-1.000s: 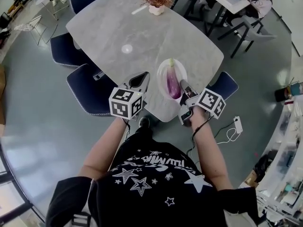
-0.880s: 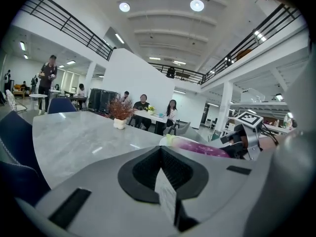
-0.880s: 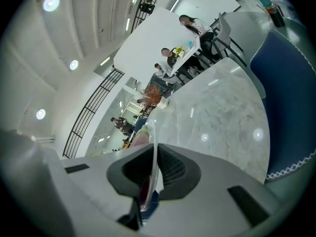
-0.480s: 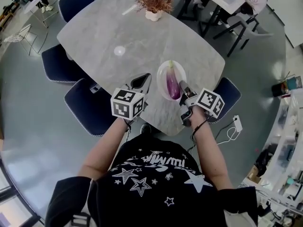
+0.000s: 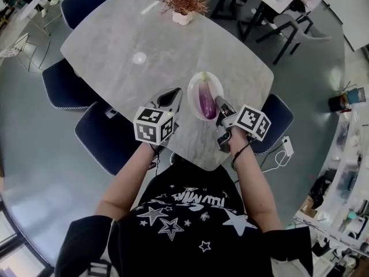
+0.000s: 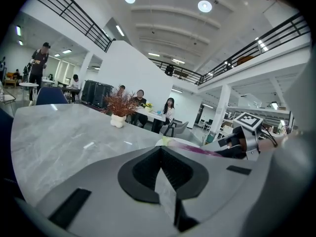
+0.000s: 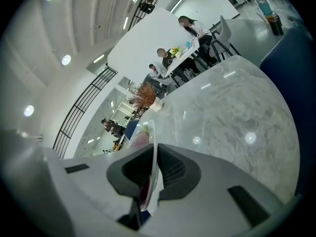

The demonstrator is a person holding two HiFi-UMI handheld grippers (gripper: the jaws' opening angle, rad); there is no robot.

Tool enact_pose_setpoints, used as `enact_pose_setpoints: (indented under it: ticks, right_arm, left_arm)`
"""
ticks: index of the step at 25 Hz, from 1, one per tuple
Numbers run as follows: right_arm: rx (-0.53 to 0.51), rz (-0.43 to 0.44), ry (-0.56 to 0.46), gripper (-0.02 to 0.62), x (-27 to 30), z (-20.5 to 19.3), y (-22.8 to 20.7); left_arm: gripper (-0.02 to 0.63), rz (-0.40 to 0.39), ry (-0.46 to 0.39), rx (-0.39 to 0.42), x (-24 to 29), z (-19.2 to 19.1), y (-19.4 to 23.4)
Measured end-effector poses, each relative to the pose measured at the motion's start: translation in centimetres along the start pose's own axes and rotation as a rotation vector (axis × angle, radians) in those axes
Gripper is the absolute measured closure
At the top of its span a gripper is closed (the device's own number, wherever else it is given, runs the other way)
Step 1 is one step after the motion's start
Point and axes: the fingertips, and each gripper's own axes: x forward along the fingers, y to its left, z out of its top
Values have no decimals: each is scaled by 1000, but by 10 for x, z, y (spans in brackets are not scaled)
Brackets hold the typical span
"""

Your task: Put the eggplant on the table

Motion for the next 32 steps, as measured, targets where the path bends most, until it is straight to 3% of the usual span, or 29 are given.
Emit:
enact_pose_setpoints:
  ticks: [20, 32]
  right_arm:
    - [-32, 77, 175, 574, 83, 35, -22]
    - [-37, 52, 291, 574, 139, 30, -49]
  left_arm:
    - [598, 212, 15, -76, 45, -7, 43]
    - [598, 293, 61, -122, 64, -29, 77]
